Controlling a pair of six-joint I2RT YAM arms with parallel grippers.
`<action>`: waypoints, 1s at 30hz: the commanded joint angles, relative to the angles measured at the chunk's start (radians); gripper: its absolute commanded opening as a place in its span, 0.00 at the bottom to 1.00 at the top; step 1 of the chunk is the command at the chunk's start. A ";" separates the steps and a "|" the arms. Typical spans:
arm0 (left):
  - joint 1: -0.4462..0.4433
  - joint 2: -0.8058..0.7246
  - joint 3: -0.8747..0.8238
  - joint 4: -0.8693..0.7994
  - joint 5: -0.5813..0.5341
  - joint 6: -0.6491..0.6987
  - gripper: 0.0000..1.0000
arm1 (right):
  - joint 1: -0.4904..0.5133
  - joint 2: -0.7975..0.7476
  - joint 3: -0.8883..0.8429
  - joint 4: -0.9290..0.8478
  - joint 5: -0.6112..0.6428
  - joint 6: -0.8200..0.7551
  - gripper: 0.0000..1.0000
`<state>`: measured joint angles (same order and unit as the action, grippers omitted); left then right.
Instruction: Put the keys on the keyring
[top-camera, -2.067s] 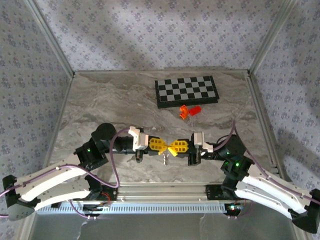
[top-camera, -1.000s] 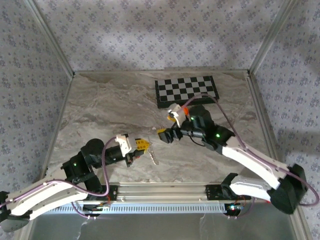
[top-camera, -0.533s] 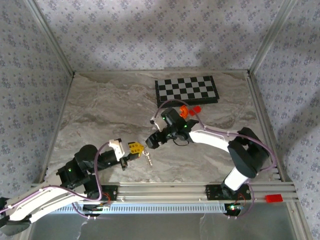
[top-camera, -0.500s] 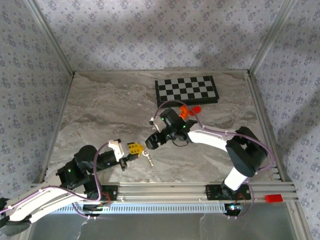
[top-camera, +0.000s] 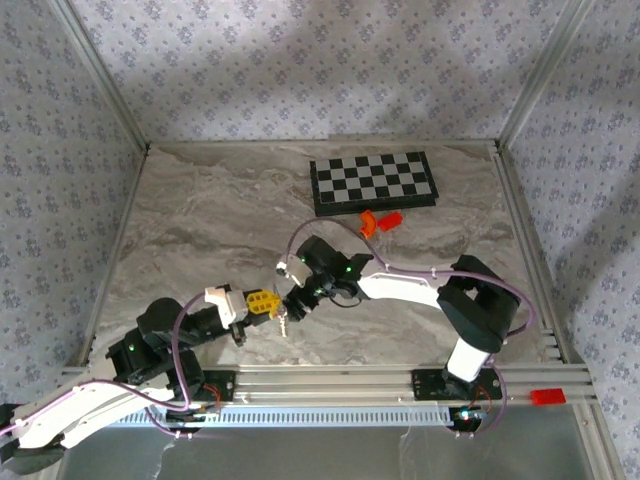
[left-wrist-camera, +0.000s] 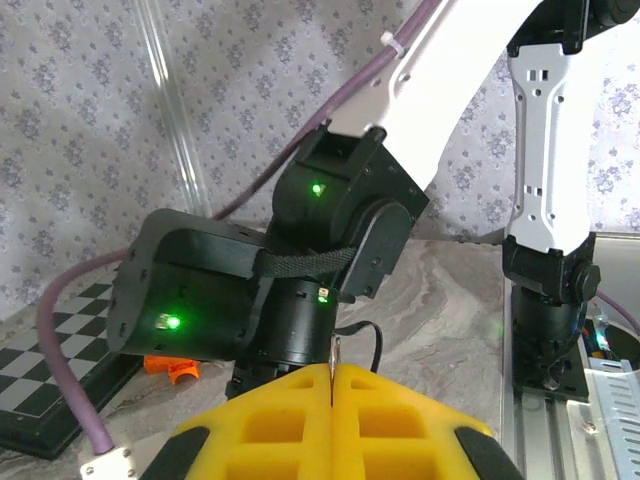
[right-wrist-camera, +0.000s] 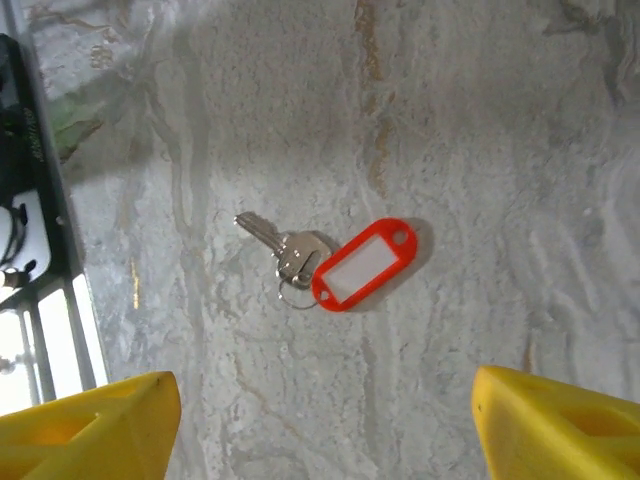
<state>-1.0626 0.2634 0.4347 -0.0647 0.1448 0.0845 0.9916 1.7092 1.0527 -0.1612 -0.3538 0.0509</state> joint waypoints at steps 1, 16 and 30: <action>-0.011 -0.034 0.028 0.010 -0.039 -0.005 0.00 | 0.031 0.042 0.092 -0.164 0.071 -0.185 0.77; -0.011 -0.170 0.032 -0.010 -0.052 -0.058 0.00 | 0.121 0.157 0.237 -0.261 0.149 -0.289 0.61; -0.012 -0.205 0.027 -0.032 -0.080 -0.070 0.00 | 0.169 0.253 0.329 -0.320 0.325 -0.283 0.51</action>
<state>-1.0679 0.0784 0.4358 -0.1169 0.0807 0.0315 1.1591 1.9366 1.3529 -0.4385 -0.0948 -0.2367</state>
